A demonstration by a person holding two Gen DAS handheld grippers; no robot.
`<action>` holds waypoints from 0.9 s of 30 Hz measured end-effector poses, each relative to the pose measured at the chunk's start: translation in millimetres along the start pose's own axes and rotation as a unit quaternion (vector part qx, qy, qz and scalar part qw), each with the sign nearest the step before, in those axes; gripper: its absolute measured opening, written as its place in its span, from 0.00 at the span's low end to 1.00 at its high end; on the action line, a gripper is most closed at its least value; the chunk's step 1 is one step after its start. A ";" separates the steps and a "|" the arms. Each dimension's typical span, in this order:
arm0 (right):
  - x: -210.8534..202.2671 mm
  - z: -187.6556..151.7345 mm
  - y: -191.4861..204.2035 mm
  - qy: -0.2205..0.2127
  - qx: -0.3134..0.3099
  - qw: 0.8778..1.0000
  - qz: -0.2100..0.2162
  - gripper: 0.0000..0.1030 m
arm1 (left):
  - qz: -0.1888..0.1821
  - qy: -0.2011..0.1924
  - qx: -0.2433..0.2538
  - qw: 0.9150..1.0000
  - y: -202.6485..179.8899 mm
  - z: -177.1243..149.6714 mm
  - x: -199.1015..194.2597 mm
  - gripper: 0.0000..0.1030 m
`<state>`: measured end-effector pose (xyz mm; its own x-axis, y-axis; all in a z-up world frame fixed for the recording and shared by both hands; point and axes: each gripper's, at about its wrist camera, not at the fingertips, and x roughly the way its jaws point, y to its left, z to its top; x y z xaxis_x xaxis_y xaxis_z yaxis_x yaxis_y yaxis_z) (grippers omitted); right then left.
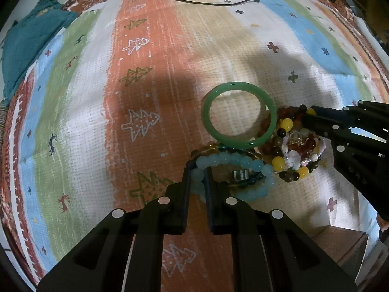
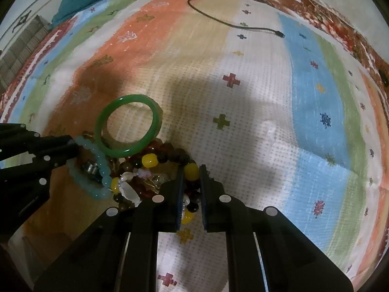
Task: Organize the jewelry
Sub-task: 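Lift both held bracelets and carry them toward the silver tin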
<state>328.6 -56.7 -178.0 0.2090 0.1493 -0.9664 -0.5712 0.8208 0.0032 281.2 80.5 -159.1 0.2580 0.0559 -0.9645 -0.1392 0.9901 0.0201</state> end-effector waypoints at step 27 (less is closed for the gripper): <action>-85.9 -29.4 3.8 -0.064 0.041 0.997 0.006 0.12 | -0.035 -0.069 -0.009 0.997 -10.9 -16.9 -77.4 0.11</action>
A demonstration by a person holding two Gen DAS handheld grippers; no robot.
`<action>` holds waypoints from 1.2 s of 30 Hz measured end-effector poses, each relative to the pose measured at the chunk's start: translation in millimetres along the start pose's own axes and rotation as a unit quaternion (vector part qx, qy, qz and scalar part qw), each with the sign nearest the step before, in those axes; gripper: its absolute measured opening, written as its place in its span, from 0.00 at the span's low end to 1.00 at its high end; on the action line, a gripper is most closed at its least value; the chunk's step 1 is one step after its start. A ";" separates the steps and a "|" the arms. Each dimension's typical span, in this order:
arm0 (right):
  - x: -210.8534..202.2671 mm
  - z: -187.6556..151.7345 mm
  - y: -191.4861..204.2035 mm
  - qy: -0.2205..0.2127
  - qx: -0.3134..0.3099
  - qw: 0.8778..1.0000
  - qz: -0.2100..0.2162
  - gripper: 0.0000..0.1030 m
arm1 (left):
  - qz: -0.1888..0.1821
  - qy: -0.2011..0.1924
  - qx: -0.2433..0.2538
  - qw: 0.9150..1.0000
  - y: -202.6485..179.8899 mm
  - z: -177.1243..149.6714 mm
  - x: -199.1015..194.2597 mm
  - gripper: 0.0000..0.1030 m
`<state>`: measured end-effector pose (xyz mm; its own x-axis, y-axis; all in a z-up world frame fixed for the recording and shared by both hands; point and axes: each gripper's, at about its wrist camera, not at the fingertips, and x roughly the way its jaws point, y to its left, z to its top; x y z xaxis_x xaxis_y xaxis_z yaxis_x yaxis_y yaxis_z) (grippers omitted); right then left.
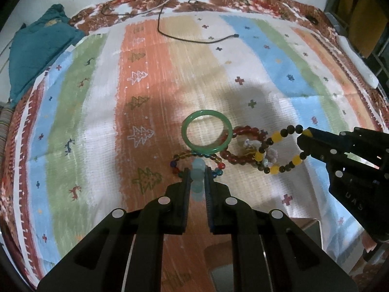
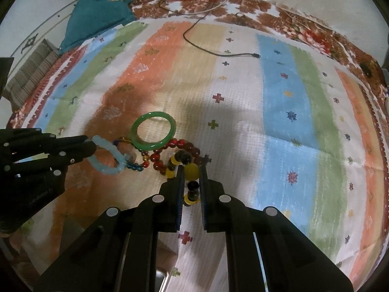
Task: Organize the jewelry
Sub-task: 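Lift both held bracelets and carry them toward the silver tin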
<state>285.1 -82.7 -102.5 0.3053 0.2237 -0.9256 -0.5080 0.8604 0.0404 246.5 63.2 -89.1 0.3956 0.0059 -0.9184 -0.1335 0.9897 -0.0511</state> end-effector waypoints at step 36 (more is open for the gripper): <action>-94.9 -52.7 17.0 -0.107 0.029 0.994 0.017 0.12 | -0.048 -0.093 0.000 0.994 -18.9 -45.7 -91.5 0.11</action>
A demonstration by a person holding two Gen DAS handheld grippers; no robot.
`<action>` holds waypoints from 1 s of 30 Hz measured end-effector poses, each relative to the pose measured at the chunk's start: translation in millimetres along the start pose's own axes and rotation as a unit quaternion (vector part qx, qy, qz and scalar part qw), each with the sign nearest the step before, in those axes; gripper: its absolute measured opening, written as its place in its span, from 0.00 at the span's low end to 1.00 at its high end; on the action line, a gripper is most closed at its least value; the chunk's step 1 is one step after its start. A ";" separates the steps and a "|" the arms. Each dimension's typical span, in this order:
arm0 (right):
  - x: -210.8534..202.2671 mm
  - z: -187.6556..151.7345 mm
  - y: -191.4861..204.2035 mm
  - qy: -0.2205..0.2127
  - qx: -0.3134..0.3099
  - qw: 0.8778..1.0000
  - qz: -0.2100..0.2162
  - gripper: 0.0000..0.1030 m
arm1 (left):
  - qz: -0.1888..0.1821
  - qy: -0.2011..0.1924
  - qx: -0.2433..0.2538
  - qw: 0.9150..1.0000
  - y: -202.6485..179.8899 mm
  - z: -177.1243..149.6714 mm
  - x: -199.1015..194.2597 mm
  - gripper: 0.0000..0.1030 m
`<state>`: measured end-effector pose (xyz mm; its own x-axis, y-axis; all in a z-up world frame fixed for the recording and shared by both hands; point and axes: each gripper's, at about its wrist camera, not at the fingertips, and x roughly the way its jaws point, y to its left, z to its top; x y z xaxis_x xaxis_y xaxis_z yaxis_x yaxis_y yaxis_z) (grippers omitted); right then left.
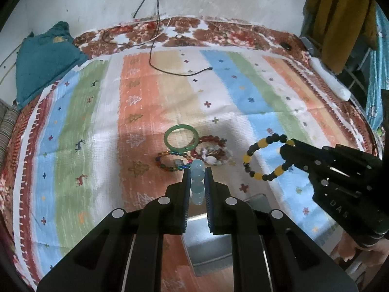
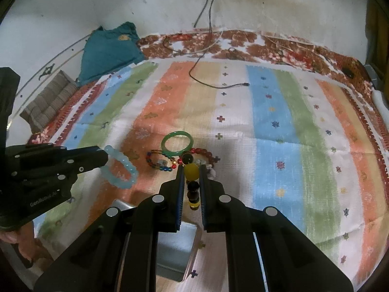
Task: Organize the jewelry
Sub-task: 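Lift both held bracelets and carry them toward the silver tin, then open the right tool over the tin while the left tool releases the blue bracelet into it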
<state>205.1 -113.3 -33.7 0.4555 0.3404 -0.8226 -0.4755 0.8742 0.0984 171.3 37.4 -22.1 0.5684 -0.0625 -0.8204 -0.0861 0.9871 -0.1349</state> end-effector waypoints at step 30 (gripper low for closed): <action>-39.3 -51.0 25.0 -0.003 -0.021 0.999 0.030 0.12 | -0.015 -0.028 0.010 0.999 -20.0 -58.4 -43.8 0.11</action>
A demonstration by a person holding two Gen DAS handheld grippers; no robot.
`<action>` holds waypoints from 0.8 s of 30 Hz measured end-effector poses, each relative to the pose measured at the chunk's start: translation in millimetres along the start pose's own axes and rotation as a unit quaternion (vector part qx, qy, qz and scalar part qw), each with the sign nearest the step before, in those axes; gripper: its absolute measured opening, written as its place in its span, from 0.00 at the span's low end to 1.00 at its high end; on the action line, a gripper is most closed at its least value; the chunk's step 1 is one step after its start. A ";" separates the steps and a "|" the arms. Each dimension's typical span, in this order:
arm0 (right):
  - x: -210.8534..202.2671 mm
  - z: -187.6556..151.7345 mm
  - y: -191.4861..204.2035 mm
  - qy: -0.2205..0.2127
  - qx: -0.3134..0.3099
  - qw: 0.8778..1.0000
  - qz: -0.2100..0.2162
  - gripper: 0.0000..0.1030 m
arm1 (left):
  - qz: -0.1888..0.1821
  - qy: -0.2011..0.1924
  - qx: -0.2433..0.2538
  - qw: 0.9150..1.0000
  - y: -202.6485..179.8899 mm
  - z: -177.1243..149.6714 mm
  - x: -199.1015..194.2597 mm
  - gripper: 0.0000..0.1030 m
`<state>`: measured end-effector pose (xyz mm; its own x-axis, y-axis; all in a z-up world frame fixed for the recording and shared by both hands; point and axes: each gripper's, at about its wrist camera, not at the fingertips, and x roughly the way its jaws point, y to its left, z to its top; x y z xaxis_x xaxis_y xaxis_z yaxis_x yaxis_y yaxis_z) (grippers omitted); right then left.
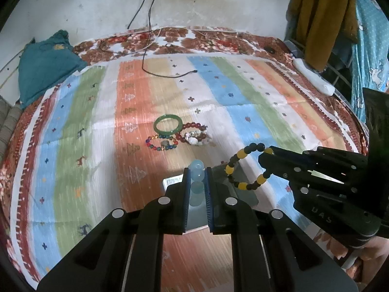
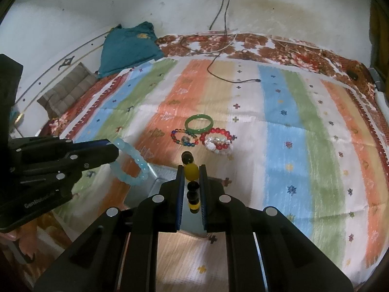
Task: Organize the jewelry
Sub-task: 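Open the right tool over the tin while the left tool releases the blue bracelet into it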
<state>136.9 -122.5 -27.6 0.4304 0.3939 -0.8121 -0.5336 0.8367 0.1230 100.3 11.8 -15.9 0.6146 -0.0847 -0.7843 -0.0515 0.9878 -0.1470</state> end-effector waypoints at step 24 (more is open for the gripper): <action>22.9 8.5 -28.5 0.045 0.037 0.997 -0.049 0.49 | 0.051 0.019 -0.052 0.997 27.9 6.9 17.5 0.46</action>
<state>168.1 -134.1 -44.8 0.4099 0.2752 -0.8696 -0.4359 0.8966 0.0783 115.0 38.8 -29.6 0.5719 0.0092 -0.8203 -0.1946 0.9729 -0.1248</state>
